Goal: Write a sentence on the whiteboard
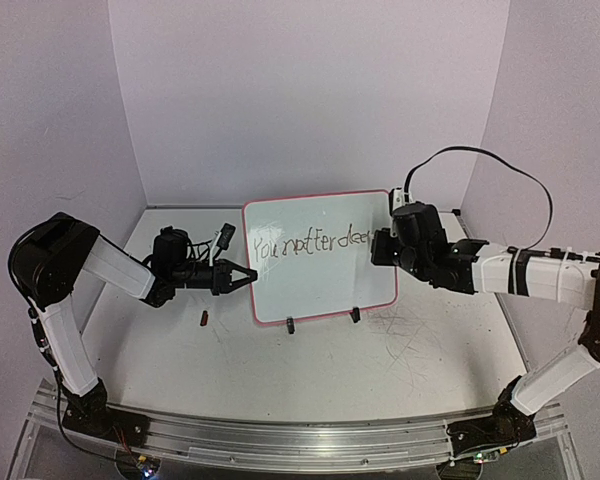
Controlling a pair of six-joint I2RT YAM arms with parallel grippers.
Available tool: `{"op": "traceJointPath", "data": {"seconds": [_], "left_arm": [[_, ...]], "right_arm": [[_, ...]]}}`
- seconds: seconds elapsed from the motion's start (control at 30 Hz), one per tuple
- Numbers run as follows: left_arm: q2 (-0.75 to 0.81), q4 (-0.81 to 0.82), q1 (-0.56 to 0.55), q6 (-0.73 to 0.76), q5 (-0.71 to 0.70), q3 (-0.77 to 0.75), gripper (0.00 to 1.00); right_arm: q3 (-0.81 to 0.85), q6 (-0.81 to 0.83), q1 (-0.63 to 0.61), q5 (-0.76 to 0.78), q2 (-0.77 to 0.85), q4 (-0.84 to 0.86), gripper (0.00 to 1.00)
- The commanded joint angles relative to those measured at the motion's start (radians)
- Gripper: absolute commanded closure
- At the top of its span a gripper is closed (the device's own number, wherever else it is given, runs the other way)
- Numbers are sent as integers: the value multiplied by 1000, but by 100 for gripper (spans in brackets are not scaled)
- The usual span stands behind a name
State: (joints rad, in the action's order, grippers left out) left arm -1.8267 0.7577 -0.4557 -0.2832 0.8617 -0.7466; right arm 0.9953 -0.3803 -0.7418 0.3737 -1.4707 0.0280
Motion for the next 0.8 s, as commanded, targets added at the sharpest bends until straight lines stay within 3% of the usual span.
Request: {"op": "traceJointPath", "data": {"seconds": [0.0,0.77], "left_arm": [[-2,-51,-12,62,-76,-26,100],[0,-53,-14,64,-79,-25,100]], "right_arm": [[-23,-34,0,-19,26,-28,100],[19,-20,-7,-3,56,-38,100]]}}
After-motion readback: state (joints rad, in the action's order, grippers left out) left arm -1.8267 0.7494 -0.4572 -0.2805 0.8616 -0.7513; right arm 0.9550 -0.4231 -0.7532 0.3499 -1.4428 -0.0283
